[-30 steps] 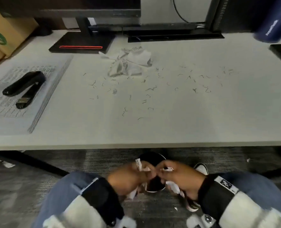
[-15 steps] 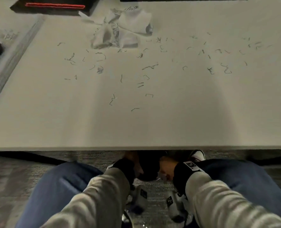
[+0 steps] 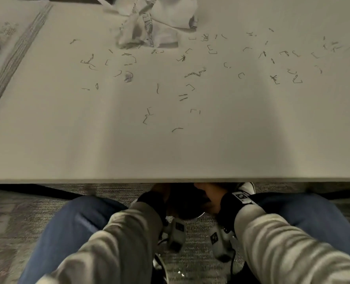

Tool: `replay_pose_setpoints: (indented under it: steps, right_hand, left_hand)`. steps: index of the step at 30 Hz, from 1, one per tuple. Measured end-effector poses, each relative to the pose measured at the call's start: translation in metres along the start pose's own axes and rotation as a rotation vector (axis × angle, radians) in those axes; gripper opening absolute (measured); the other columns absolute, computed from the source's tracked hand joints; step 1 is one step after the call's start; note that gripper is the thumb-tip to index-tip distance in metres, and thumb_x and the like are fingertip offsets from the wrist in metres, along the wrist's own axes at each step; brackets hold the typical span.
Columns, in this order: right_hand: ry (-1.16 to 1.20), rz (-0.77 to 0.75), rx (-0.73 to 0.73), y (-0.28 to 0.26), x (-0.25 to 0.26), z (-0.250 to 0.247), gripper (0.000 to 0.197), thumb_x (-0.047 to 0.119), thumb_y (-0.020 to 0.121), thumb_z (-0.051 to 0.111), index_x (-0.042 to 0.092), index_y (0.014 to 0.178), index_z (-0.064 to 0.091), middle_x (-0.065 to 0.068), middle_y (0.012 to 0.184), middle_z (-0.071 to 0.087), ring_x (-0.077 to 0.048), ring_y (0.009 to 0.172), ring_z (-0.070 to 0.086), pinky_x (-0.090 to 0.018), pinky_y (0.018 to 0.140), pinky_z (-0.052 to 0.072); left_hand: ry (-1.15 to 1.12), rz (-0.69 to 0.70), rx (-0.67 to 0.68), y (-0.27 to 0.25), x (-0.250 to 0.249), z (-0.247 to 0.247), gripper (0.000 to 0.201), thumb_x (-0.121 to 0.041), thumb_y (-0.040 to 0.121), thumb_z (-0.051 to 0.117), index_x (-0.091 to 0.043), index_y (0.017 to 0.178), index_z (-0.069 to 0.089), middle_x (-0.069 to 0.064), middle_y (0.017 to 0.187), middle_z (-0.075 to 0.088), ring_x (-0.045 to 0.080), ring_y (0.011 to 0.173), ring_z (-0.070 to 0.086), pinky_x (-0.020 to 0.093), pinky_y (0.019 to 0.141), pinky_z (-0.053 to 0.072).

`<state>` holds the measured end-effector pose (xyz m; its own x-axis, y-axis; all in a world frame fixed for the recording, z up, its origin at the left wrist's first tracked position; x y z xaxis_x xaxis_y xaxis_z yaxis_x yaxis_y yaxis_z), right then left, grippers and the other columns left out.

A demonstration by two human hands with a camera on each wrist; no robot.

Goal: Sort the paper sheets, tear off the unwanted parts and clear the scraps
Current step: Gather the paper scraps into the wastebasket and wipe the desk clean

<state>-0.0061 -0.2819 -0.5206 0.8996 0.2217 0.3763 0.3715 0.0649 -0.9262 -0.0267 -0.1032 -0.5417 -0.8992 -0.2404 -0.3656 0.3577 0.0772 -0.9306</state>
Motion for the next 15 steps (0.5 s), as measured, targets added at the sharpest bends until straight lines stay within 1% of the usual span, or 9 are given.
replay_pose_setpoints:
  steps: [1, 2, 4, 5, 9, 10, 12, 13, 15]
  right_hand:
    - [-0.106, 0.035, 0.007, -0.008, 0.0, -0.003, 0.03, 0.042, 0.091, 0.064, 0.021, 0.111, 0.055, -0.005, 0.11, 0.062, -0.024, 0.088, 0.062, -0.032, 0.07, 0.05]
    - [-0.202, 0.023, -0.001, -0.016, 0.005, -0.006, 0.025, 0.04, 0.096, 0.059, 0.019, 0.108, 0.052, -0.003, 0.099, 0.06, -0.021, 0.079, 0.06, -0.029, 0.064, 0.046]
    - [-0.384, -0.05, -0.032, -0.032, 0.02, -0.009, 0.018, 0.034, 0.1, 0.054, 0.017, 0.102, 0.051, -0.001, 0.084, 0.055, -0.016, 0.069, 0.054, -0.025, 0.058, 0.042]
    - [-0.488, -0.115, -0.048, -0.044, 0.031, -0.007, 0.015, 0.031, 0.1, 0.054, 0.017, 0.095, 0.051, -0.001, 0.079, 0.053, -0.014, 0.063, 0.051, -0.024, 0.055, 0.04]
    - [-0.955, -0.451, 0.016, -0.126, 0.071, 0.02, 0.031, 0.02, 0.097, 0.052, 0.018, 0.067, 0.046, 0.004, 0.054, 0.051, -0.005, 0.045, 0.044, -0.02, 0.047, 0.035]
    - [-1.095, -0.526, 0.03, -0.151, 0.075, 0.024, 0.029, 0.023, 0.094, 0.053, 0.015, 0.067, 0.05, 0.003, 0.054, 0.056, -0.004, 0.045, 0.045, -0.019, 0.046, 0.033]
    - [-1.337, -0.571, 0.071, -0.2, 0.072, 0.026, 0.03, 0.033, 0.089, 0.055, 0.006, 0.08, 0.062, -0.006, 0.075, 0.065, -0.014, 0.062, 0.051, -0.026, 0.055, 0.035]
    - [-1.427, -0.558, 0.121, -0.219, 0.069, 0.024, 0.033, 0.035, 0.089, 0.053, 0.005, 0.089, 0.066, -0.011, 0.089, 0.068, -0.018, 0.072, 0.054, -0.027, 0.06, 0.038]
    - [-1.533, -0.53, 0.222, -0.252, 0.061, 0.02, 0.03, 0.033, 0.09, 0.049, 0.011, 0.098, 0.068, -0.007, 0.104, 0.069, -0.021, 0.089, 0.061, -0.025, 0.078, 0.045]
  left_hand:
    - [0.039, 0.011, -0.024, -0.014, -0.004, -0.001, 0.046, -0.021, 0.098, 0.055, 0.0, 0.138, 0.053, 0.021, 0.132, 0.059, 0.032, 0.115, 0.061, 0.027, 0.092, 0.045]
    - [0.035, 0.003, 0.005, -0.022, -0.007, -0.001, 0.04, -0.019, 0.098, 0.051, 0.002, 0.131, 0.058, 0.023, 0.119, 0.065, 0.031, 0.099, 0.065, 0.032, 0.087, 0.05]
    - [0.01, 0.024, 0.085, -0.05, -0.016, 0.003, 0.025, -0.018, 0.097, 0.048, 0.001, 0.093, 0.063, 0.017, 0.072, 0.067, 0.028, 0.061, 0.063, 0.042, 0.066, 0.053]
    - [-0.001, 0.008, 0.106, -0.059, -0.019, 0.004, 0.026, -0.017, 0.099, 0.046, -0.003, 0.081, 0.058, 0.012, 0.062, 0.063, 0.025, 0.054, 0.06, 0.04, 0.06, 0.051]
    - [0.225, 0.07, 0.289, -0.135, -0.03, 0.021, 0.023, -0.015, 0.099, 0.051, -0.009, 0.078, 0.06, 0.004, 0.063, 0.06, 0.016, 0.057, 0.061, 0.031, 0.057, 0.054]
    - [0.319, 0.109, 0.332, -0.161, -0.029, 0.023, 0.023, -0.015, 0.097, 0.052, -0.01, 0.077, 0.062, 0.003, 0.06, 0.059, 0.015, 0.053, 0.062, 0.03, 0.053, 0.055]
    - [0.526, 0.21, 0.376, -0.208, -0.027, 0.016, 0.023, -0.012, 0.093, 0.055, -0.013, 0.074, 0.068, 0.001, 0.057, 0.061, 0.012, 0.05, 0.063, 0.026, 0.048, 0.054]
    - [0.655, 0.303, 0.396, -0.235, -0.03, 0.01, 0.023, -0.012, 0.092, 0.058, -0.016, 0.074, 0.071, -0.003, 0.058, 0.065, 0.008, 0.05, 0.063, 0.022, 0.048, 0.053]
    - [0.908, 0.478, 0.402, -0.294, -0.042, -0.001, 0.019, -0.016, 0.092, 0.061, -0.022, 0.078, 0.074, -0.009, 0.066, 0.069, 0.001, 0.059, 0.063, 0.015, 0.059, 0.05]
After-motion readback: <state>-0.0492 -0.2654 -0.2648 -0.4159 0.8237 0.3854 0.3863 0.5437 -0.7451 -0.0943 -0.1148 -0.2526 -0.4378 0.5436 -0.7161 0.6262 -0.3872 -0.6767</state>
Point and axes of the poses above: each hand's wrist, its own y-axis towards the middle knuckle, its own z-axis out of the palm, x = y × z, the point moved 6 cm from there along y, towards the middle knuckle
